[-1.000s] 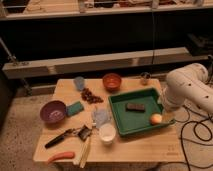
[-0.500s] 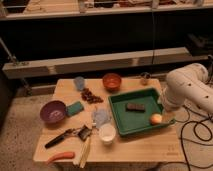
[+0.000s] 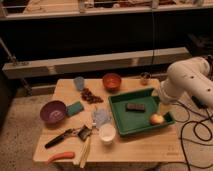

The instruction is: Place grapes in purple bowl

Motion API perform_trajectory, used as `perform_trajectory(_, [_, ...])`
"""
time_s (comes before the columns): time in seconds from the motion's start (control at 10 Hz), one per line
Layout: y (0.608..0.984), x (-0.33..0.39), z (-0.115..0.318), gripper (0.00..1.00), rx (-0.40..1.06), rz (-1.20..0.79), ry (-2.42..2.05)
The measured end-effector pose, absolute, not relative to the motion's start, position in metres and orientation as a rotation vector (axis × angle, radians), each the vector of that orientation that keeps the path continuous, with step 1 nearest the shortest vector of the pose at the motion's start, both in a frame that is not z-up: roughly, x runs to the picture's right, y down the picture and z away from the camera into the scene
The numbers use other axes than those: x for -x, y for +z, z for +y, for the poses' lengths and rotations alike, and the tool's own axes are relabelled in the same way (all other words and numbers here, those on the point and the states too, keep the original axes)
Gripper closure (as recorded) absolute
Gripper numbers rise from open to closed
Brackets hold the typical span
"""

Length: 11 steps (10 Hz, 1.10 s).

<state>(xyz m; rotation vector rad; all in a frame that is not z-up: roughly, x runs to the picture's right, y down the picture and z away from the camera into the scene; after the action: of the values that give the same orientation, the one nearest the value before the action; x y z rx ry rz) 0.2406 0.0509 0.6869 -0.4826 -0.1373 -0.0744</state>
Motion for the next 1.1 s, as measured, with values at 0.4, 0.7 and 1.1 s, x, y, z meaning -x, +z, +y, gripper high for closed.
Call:
perform_trajectory(0.4, [0.690,-0.143,-0.013,0.35,0.395,-0.315,-0.230])
perform_trajectory(0.7, [0.691,-0.066,-0.045,0.35,0.339,-0.442,-0.328])
perform_trajectory(1.1, [0.737,0.034,-0.066,0.35,0.305,-0.535,-0.388])
